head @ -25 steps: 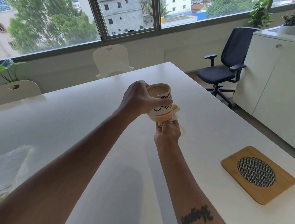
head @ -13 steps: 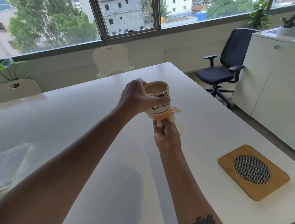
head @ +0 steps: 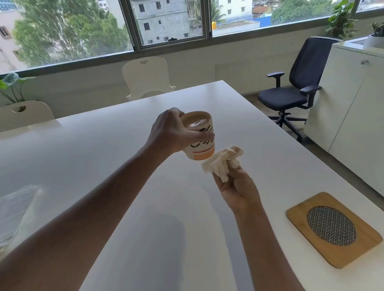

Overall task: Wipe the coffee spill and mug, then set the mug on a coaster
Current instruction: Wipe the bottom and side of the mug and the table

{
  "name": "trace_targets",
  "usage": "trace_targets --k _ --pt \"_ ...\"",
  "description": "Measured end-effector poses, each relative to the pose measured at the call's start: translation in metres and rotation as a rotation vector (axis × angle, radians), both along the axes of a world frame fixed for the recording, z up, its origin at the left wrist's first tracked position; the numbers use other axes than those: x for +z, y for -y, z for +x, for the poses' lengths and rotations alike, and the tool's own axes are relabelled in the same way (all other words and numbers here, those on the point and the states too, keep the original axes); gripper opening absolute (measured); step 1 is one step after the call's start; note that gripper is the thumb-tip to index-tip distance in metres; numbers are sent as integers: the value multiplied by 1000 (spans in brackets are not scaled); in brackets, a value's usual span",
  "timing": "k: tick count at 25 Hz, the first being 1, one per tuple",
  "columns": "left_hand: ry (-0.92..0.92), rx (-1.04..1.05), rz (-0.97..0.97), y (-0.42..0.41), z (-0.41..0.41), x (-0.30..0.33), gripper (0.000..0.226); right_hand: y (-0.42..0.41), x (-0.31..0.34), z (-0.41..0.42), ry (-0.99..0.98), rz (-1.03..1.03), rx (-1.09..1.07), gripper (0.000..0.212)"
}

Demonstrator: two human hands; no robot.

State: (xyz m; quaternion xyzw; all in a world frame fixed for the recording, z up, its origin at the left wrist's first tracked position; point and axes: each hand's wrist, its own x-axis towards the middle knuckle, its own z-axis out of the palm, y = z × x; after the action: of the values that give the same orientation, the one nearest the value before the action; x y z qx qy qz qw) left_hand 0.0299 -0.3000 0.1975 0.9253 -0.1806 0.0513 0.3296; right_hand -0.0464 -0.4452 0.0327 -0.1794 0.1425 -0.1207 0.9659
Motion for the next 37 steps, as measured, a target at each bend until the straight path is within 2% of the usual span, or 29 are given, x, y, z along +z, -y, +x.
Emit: trace_targets --k 1,4,6,8,10,12,15,17,19,21,24,26,27,32,34,37 --pt "-6 8 -5 -2 1 -2 82 8 0 -2 -25 -99 3 25" --pt "-18 28 -12 -7 7 -8 82 43 -2 12 -186 -468 -168 41" --pt "-26 39 -20 -11 12 -11 81 62 4 27 -224 -720 -301 26" --pt "-30 49 -32 -14 16 -14 81 80 8 50 -285 -1192 -434 11" --pt "-25 56 -29 -16 18 -16 81 87 8 73 -276 -1680 -485 9" --pt "-20 71 -22 -17 22 -18 81 86 3 98 -141 -1983 -359 10" --pt "-17 78 -10 -18 27 -21 82 88 -11 123 96 -2360 134 35" --pt "-15 71 -9 -19 30 -22 82 99 -19 127 248 -2508 350 41" --pt "-13 69 -10 -19 32 -24 82 111 -21 126 315 -2562 381 41" --pt "-20 67 -15 -21 33 -25 83 122 -20 121 291 -2592 394 39" --pt "-28 53 -23 -23 32 -25 83 132 -18 104 139 -2619 412 34" --pt "-31 46 -29 -25 32 -24 83 130 -16 92 -18 -2600 424 15" --pt "-34 44 -31 -26 32 -23 83 127 -17 86 -98 -2585 408 13" --pt "-36 23 -39 -31 32 -20 82 89 -16 57 -516 -2432 258 60" --pt "-35 17 -45 -32 33 -20 82 68 -17 54 -628 -2335 168 58" --pt "-37 9 -51 -33 34 -21 83 45 -23 61 -739 -2184 82 44"
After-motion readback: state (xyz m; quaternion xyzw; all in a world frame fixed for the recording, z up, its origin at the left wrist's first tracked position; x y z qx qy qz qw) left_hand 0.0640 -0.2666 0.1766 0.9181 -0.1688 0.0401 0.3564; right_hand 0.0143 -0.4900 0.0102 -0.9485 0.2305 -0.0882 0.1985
